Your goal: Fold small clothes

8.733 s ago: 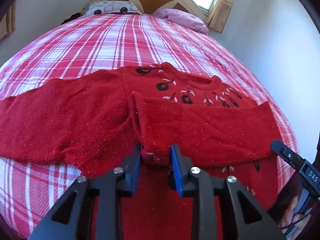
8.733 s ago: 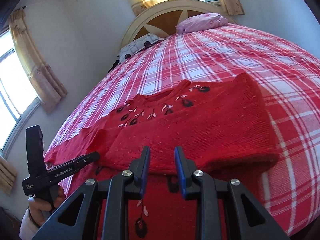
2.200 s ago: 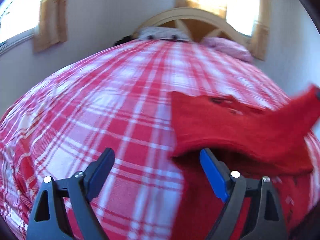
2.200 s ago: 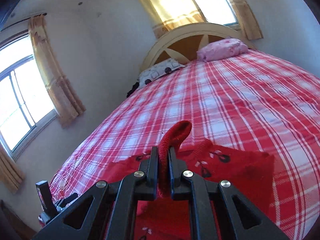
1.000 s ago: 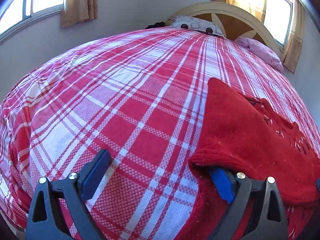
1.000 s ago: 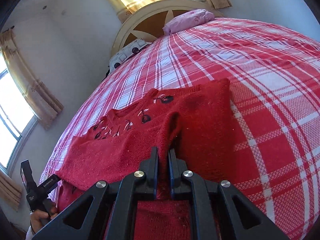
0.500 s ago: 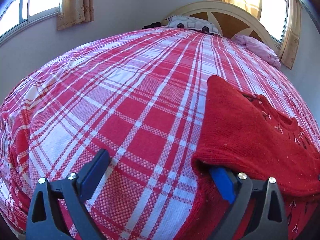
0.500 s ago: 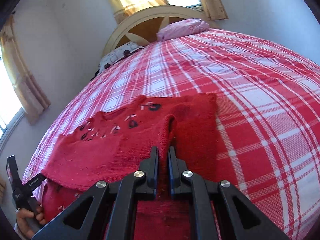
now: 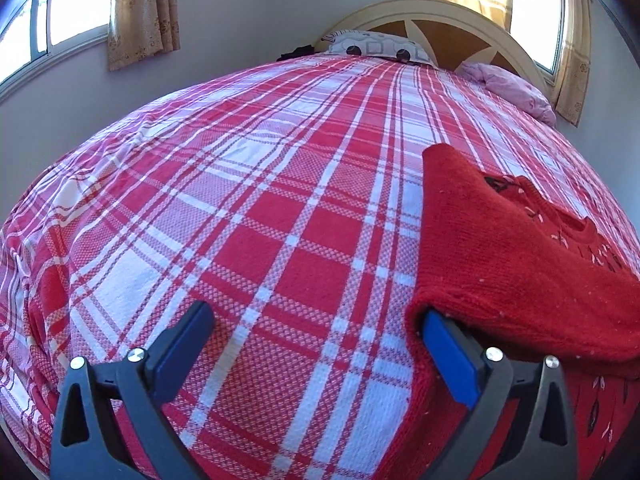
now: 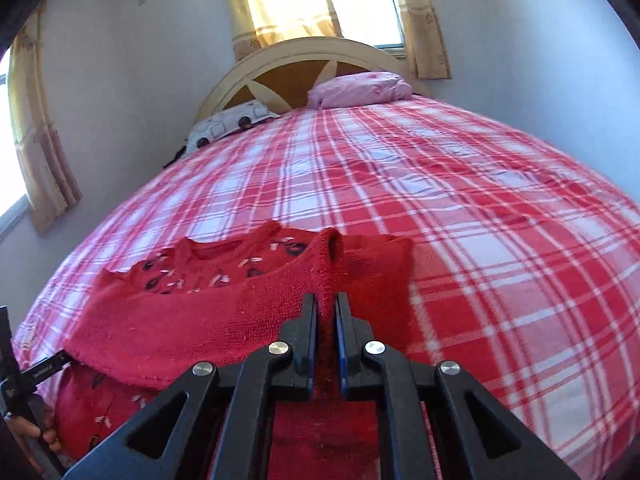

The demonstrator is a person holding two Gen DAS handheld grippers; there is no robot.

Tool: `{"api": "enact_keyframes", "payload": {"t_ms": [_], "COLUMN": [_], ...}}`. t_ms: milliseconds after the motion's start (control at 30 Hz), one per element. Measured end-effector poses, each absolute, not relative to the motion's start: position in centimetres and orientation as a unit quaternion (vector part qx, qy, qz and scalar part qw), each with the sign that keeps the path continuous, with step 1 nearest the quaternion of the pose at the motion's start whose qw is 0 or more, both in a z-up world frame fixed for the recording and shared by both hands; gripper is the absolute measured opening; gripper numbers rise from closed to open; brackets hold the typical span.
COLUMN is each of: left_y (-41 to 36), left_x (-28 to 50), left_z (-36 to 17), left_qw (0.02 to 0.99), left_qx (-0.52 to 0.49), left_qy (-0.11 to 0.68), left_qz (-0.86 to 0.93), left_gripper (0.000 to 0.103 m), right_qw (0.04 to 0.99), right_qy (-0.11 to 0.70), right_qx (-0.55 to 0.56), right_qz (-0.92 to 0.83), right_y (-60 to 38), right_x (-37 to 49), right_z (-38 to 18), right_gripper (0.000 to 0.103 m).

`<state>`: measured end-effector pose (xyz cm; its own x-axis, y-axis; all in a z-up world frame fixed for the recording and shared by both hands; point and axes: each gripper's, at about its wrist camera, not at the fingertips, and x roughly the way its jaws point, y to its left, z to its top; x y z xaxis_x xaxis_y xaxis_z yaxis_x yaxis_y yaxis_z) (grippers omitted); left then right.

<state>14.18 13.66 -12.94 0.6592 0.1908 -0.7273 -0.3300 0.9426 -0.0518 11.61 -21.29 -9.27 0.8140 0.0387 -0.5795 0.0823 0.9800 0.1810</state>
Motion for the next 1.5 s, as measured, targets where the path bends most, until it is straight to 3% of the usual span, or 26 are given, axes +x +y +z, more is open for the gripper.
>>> {"api": "enact_keyframes", "payload": {"t_ms": [133,367,433,500,567,800,1000,1067,1267,1500], "left_y": [13.7,14.0,13.9,13.9,13.6,9.4,8.9,9.8,11.5,11.9], "left_x": [14.2,12.6,11.2,10.0,9.6,14.9,20.7,20.5,20.9,17.6], "left_z": [-13.0,-12.1,-11.4,-10.3,-8.7,-6.8,-11.1,-11.9,-12.6,-10.6], "left_qw": [0.906,0.901,0.904,0.913,0.929,0.948,0.910,0.907,0.897,0.919], "left_qx": [-0.090,-0.091,-0.070,-0.047,-0.023,0.010,0.023,0.011,-0.030,-0.023], "left_qy": [0.387,0.412,0.414,0.397,0.362,0.317,0.398,0.400,0.422,0.386], "left_qz": [0.144,0.103,0.085,0.077,0.077,0.031,0.117,0.130,0.129,0.083], "left_gripper": [0.103,0.103,0.103,0.103,0.103,0.103,0.098,0.099,0.103,0.102], "right_qw": [0.931,0.929,0.927,0.927,0.934,0.953,0.935,0.919,0.926,0.935], "right_qy": [0.347,0.340,0.337,0.325,0.301,0.274,0.333,0.374,0.367,0.332], "right_qx": [0.114,0.147,0.167,0.188,0.190,0.127,0.101,0.106,0.073,0.109], "right_qz": [-0.008,0.004,0.012,0.006,-0.024,0.035,0.062,0.055,0.043,0.063], "right_y": [-22.1,-23.1,-23.9,-24.8,-25.4,-21.1,-19.7,-20.3,-19.4,-21.5], "right_x": [13.0,12.5,11.8,10.7,9.3,8.7,11.7,12.7,13.3,10.4], "right_z": [-12.1,-11.9,-11.5,-11.0,-10.2,-7.3,-9.3,-11.3,-11.7,-9.5], "right_gripper": [0.008,0.011,0.016,0.033,0.038,0.038,0.038,0.036,0.037,0.038]}}
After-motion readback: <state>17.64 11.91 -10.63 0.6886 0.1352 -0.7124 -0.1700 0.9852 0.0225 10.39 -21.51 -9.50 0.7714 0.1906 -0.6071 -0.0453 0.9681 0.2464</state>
